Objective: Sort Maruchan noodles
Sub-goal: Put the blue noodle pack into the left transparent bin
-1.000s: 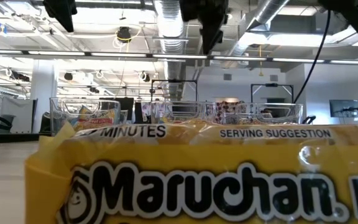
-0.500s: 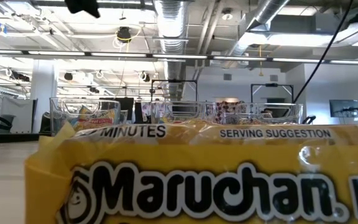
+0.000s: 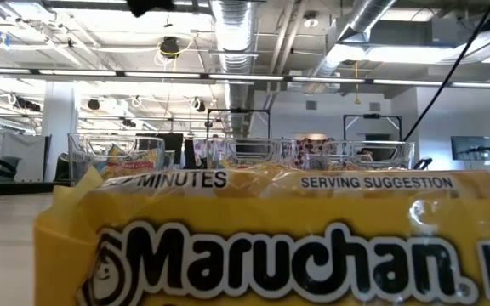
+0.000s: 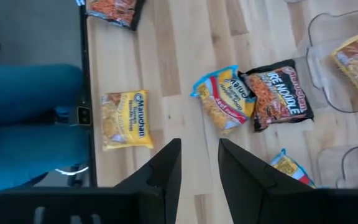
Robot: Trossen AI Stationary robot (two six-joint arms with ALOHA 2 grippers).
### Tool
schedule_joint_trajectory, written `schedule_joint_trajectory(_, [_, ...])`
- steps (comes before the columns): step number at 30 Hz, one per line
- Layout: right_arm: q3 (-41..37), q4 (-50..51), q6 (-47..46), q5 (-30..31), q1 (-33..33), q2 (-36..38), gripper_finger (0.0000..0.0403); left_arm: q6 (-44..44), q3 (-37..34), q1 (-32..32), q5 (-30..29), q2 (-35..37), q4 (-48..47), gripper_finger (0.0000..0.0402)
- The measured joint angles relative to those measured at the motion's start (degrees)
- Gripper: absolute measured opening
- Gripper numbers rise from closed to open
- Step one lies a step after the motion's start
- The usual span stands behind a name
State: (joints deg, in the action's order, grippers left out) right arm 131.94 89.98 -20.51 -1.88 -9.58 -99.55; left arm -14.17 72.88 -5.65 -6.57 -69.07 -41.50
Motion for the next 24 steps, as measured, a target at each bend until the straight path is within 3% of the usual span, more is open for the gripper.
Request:
schedule_joint_trajectory(11, [0.00, 0.01, -2.12, 6.34, -4.64, 0.98, 0.0130, 0.16, 0.00, 0.02, -0.29, -14.53, 7.29, 0.0181])
schedule_joint_trajectory(24, [-0.02, 0.01, -2.08, 6.42, -4.66, 1.03, 0.0130, 0.77, 0.00, -0.72, -0.33, -30.22, 18.57, 0.0181])
